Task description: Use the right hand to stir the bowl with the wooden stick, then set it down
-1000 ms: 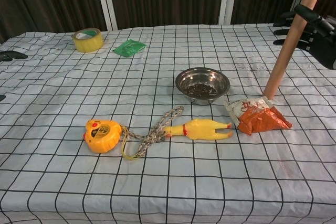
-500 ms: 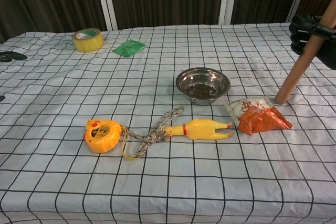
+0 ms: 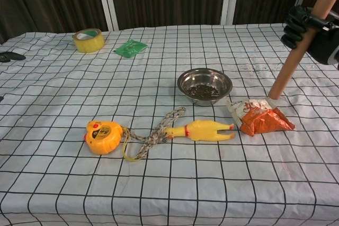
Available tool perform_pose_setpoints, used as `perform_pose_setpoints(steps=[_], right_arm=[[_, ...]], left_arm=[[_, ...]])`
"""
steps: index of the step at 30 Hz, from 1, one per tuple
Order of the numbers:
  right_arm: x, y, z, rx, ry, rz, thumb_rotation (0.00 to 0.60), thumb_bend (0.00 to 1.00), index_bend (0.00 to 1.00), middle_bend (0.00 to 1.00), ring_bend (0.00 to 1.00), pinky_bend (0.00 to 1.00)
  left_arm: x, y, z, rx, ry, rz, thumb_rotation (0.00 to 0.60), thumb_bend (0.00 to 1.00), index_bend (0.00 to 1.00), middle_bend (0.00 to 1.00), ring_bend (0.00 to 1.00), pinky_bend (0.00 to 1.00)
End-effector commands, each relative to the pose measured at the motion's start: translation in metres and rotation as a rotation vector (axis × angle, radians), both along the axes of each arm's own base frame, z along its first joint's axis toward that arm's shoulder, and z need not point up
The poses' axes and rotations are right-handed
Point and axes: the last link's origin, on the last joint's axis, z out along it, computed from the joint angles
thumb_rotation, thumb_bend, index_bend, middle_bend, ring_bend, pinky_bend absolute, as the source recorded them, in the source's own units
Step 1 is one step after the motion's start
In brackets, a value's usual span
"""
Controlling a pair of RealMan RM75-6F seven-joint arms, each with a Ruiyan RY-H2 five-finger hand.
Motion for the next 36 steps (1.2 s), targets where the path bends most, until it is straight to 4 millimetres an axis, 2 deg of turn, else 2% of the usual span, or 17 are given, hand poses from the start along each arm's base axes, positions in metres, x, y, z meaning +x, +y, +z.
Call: perform_pose_setpoints(steps=[1,8,12,18,23,36], right_arm=[[0.02,-0.006,-0.001,-0.01,-0.006,0.044,0.6,0.7,1.0,0.92,0.97,1.0],[0.083,-0.015,-0.01,-0.043,0.016,0.16,0.6,0.7,1.0,0.92,0.97,1.0],[0.115,-0.017,-0.024,-0.014,0.024,0.191,0.6,0.7,1.0,0.92,0.97,1.0],[0.144,-0.018,-0.048,0.017,0.062,0.221,0.6,0.7,1.0,0.92,0.97,1.0],[0.148,-0.017,-0.066,0.031,0.111,0.224,0.6,0.7,1.0,0.92,0.97,1.0],[0.126,-0.022,-0.096,0.076,0.22,0.191,0.6,0.7,1.0,0.92,0.97,1.0]], left_arm=[[0.0,0.0,0.001,0.003,0.0,0.0,0.6,0.4,0.0,0.01,0.0,0.04],[-0.003,0.0,0.005,0.009,-0.005,0.001,0.6,0.4,0.0,0.02,0.0,0.04],[-0.004,0.0,0.007,0.013,-0.005,0.0,0.6,0.4,0.0,0.02,0.0,0.04],[-0.006,0.0,0.012,0.021,0.0,-0.003,0.6,0.4,0.0,0.01,0.0,0.05],[-0.006,0.001,0.015,0.028,-0.002,-0.006,0.6,0.4,0.0,0.02,0.0,0.04],[-0.007,-0.006,0.013,0.023,-0.006,-0.022,0.6,0.4,0.0,0.02,0.0,0.04]])
